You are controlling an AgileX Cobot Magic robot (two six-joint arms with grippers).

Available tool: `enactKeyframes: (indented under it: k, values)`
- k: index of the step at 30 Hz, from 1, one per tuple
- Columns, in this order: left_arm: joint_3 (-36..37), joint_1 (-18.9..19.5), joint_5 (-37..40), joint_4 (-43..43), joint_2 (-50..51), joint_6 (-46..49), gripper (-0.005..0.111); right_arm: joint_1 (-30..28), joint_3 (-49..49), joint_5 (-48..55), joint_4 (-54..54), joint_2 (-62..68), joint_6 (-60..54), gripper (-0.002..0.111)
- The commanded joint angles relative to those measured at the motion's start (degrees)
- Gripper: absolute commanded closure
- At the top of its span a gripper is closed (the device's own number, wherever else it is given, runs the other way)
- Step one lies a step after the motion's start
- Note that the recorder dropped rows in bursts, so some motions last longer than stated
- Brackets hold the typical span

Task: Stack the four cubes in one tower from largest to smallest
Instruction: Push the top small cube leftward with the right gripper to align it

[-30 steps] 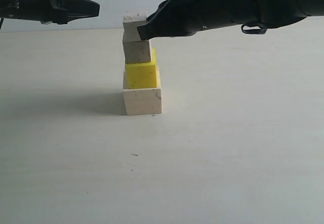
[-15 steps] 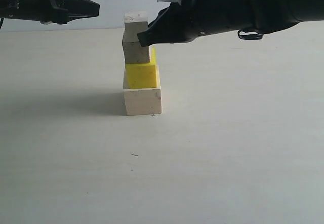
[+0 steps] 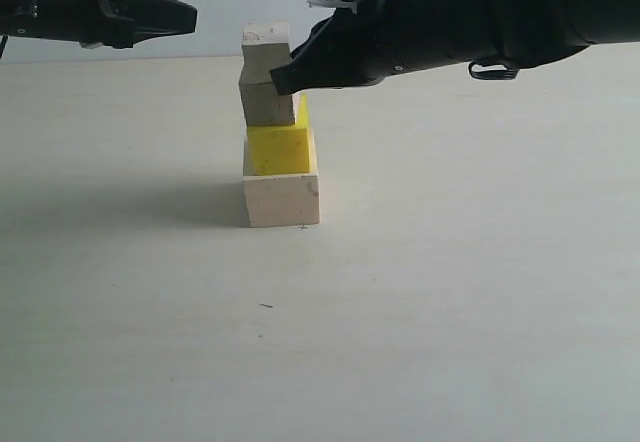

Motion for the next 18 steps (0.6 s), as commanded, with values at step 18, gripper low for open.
enactKeyframes:
  k: [18]
  values:
    - [4.58,-0.39,-0.38,3.72,0.05,-1.44,0.107,-0.25,-0.16,-3.93,-14.47,-2.08,10.72,0.108]
